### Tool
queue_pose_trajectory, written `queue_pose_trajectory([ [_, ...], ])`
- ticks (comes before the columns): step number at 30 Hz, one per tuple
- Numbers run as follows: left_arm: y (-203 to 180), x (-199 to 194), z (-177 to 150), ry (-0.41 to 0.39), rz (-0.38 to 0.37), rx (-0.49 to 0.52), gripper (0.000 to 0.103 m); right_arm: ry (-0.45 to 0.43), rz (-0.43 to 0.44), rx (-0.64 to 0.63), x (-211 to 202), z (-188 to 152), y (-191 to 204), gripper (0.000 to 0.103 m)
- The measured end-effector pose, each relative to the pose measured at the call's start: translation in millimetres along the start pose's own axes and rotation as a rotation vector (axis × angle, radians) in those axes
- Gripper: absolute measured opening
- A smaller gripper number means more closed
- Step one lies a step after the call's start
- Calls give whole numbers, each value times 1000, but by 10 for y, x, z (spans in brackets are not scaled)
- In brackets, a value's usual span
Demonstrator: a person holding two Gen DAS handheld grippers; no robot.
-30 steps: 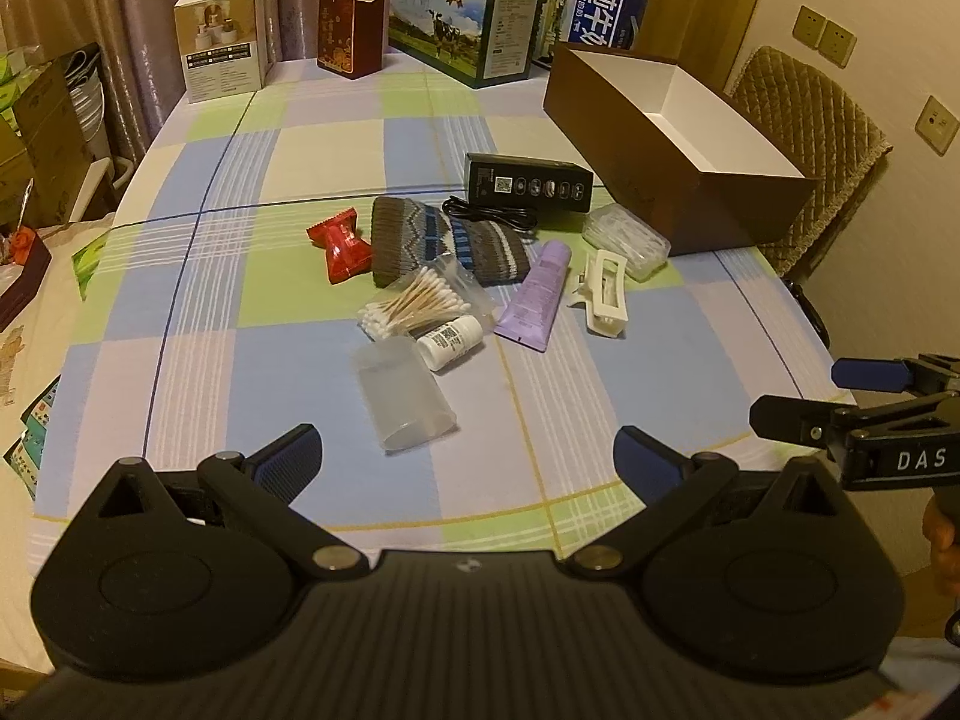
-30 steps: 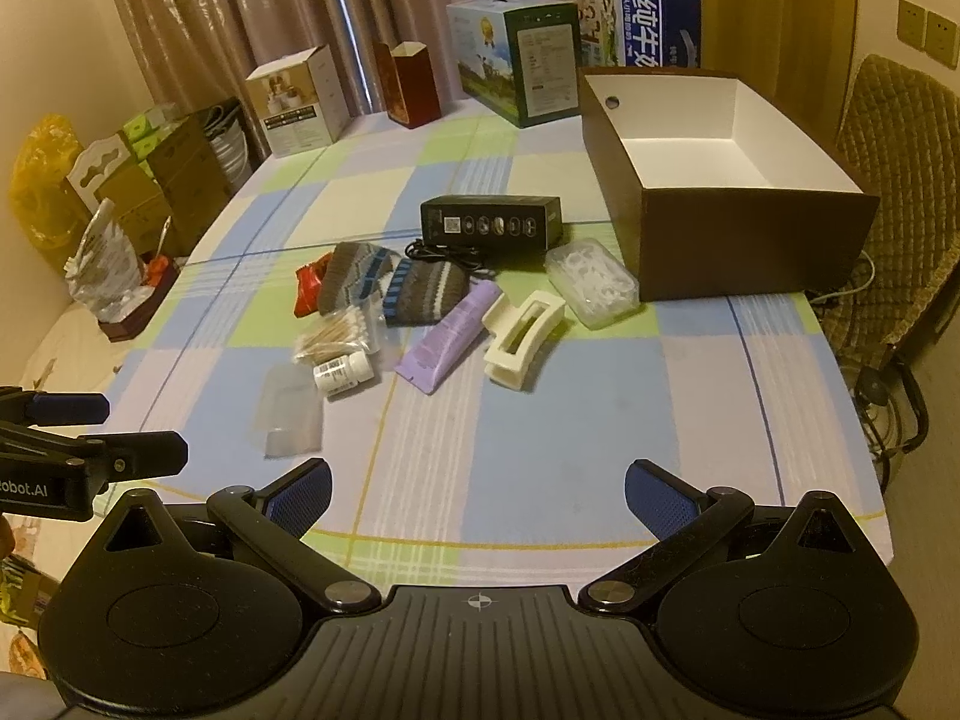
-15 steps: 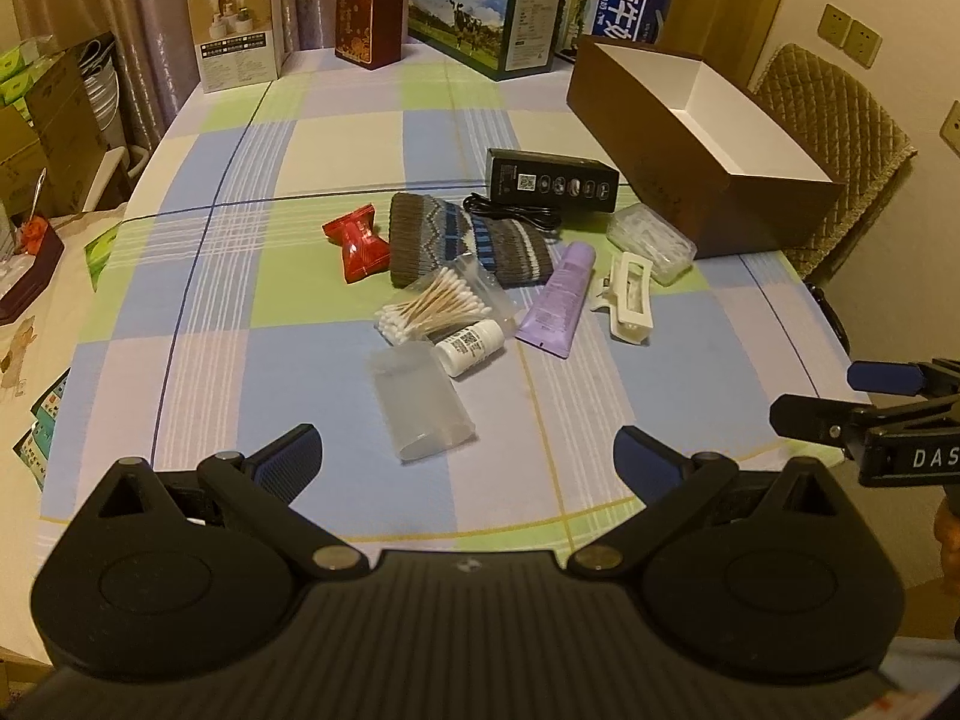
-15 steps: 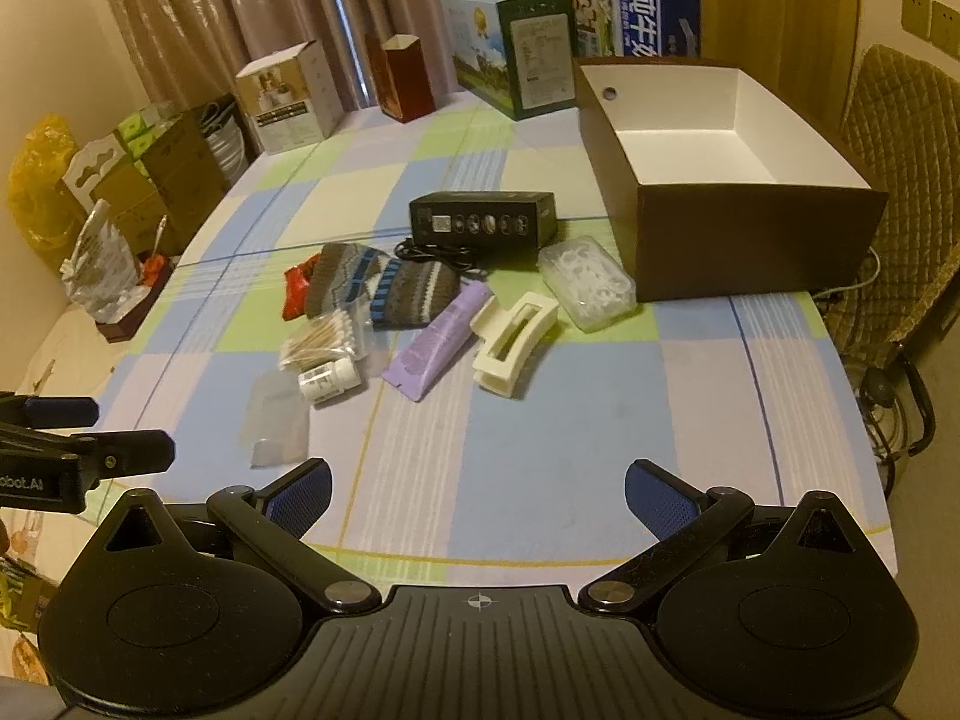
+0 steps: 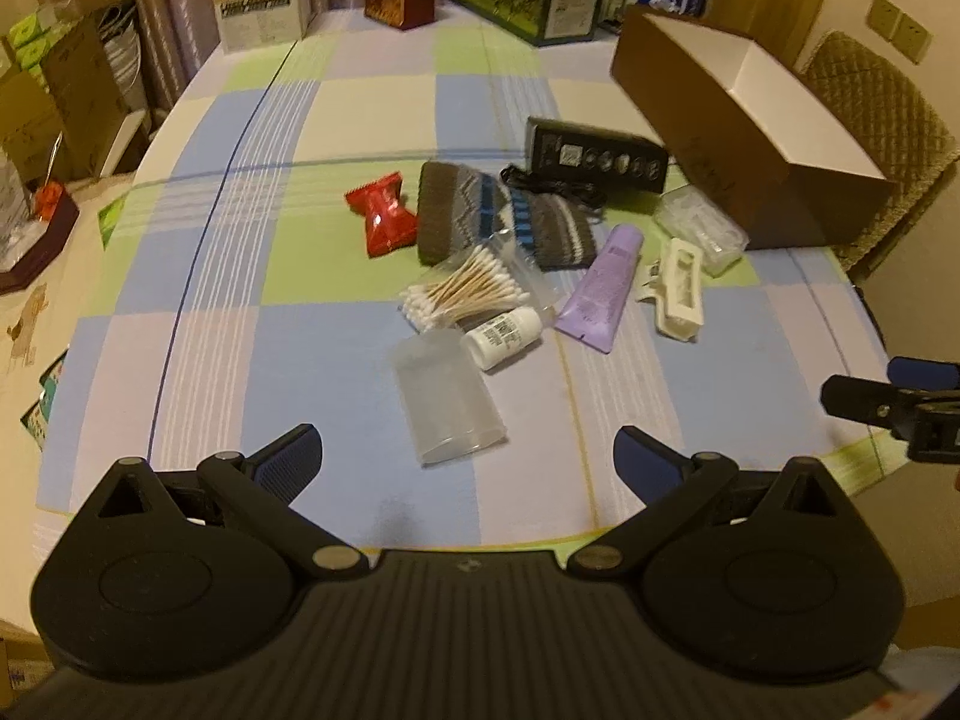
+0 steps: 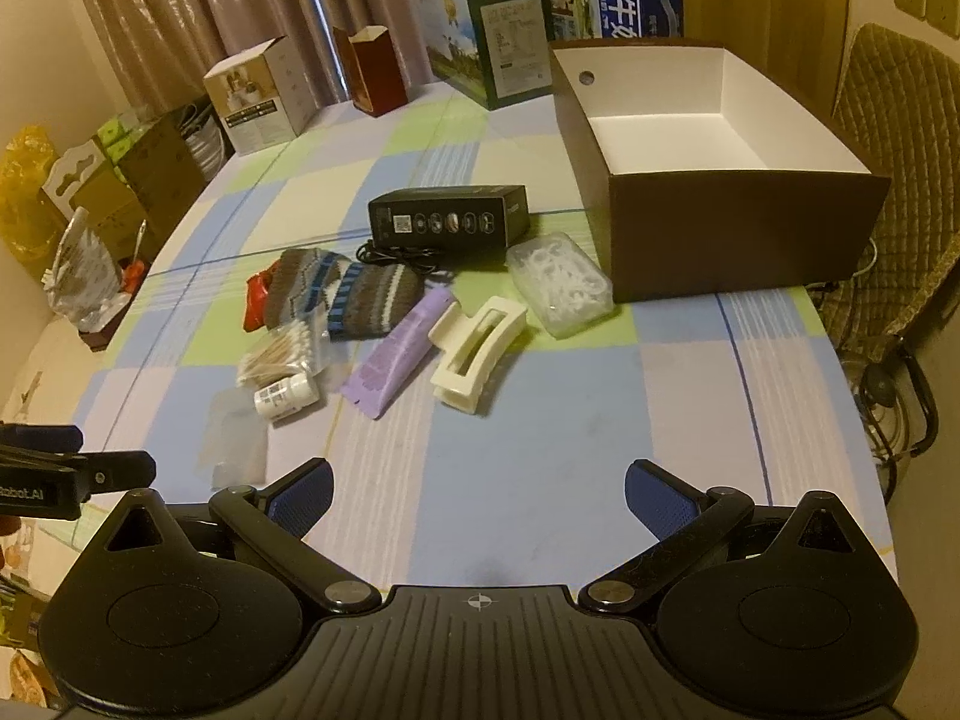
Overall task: Organize objects
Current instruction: 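Move left tool to frosted plastic container while right tool approaches cream hair clip, then close left tool on frosted container while right tool grasps cream hair clip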
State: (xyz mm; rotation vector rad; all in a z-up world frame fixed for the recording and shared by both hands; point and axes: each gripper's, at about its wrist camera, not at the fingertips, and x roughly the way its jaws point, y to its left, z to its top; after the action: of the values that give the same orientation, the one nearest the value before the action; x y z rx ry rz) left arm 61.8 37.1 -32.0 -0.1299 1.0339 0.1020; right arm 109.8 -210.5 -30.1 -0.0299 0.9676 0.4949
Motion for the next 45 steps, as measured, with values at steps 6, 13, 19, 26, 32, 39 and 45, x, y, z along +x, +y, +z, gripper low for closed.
queue_pose_trajectory([
  [6,48,213,52,40,15,-30,102,8,-4,0,120,61,-95,101],
  [13,92,492,107,78,39,-56,100,12,-2,-2,233,162,-188,101],
  [19,97,703,131,108,47,-72,96,21,-7,2,312,244,-263,101],
  [26,106,917,205,121,51,-77,86,31,-14,4,396,322,-365,101],
  [32,146,1070,260,127,47,-93,66,36,-8,-12,493,396,-394,101],
  [39,188,1122,243,116,37,-104,50,33,26,-54,676,521,-307,98],
  [45,334,1072,146,101,76,-133,50,41,54,-78,905,613,-185,89],
])
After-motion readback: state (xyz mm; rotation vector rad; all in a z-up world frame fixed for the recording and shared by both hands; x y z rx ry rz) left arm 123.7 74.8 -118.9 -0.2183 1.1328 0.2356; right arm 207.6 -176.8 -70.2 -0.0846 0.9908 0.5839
